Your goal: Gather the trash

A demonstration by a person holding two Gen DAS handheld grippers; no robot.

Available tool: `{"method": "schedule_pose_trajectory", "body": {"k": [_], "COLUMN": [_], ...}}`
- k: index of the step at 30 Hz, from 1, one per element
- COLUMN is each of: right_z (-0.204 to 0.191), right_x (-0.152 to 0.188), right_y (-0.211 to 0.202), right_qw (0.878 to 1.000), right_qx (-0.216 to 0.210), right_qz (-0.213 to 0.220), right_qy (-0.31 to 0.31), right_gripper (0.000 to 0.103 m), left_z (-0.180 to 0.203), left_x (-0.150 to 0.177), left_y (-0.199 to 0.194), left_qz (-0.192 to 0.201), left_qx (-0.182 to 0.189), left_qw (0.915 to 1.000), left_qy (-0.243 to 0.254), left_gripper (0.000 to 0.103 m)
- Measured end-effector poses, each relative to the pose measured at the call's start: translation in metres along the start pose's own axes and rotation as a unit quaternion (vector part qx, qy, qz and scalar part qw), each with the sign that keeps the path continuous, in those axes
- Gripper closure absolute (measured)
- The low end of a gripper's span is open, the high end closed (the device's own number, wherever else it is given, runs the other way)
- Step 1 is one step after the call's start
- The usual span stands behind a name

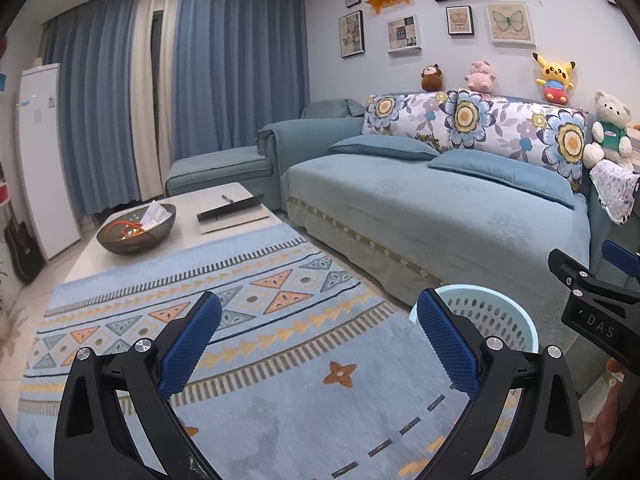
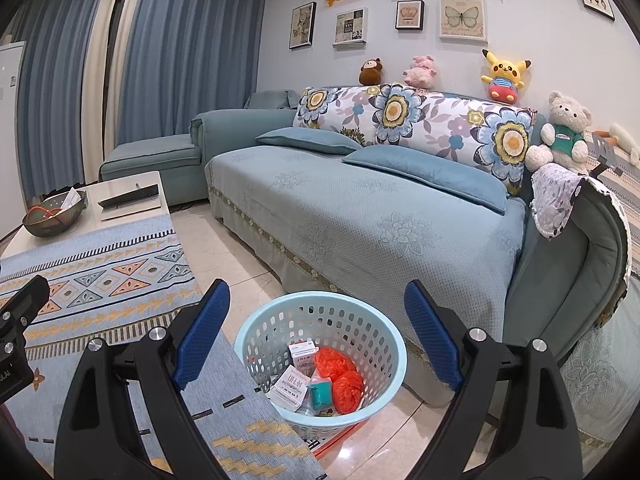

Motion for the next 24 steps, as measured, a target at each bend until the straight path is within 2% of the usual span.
{"method": "schedule_pose_trajectory", "body": {"k": [12, 17, 24], "right_z": [-0.0006, -0.0002, -0.0006], "right_x": [0.0006, 0.0006, 0.0014], "right_y": [0.0006, 0.0031, 0.0034], "right_qw": [1.0, 1.0, 1.0], "right_qx": [-0.002, -0.004, -0.004], "right_qz": [-0.002, -0.005, -0.006], "right_qy": [0.001, 0.001, 0.001], "right_gripper": [0.019, 0.019, 0.019], "left_z": [0.0003, 0.0018, 0.0025], "left_x": [0.0008, 0.0015, 0.0005], "left_y": [-0.0008, -0.0028, -0.0035], "left_qz": [0.0, 0.005, 0.006], "left_qx": [0.001, 0.008, 0.0], "left_qw": [1.0, 0.9999, 0.9995], "left_qy": [0.003, 0.01, 0.03], "left_gripper": [0.008, 0.008, 0.008]}}
Point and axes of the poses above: each gripper's, at about its wrist camera, not at the fingertips, and y roughly the way its jaws point, z to its right, x to its underside, the point moved 9 cm from there along y, roughly the way its jaws point, and after that the axes turned 10 degrees about x, right-handed, at the moved point
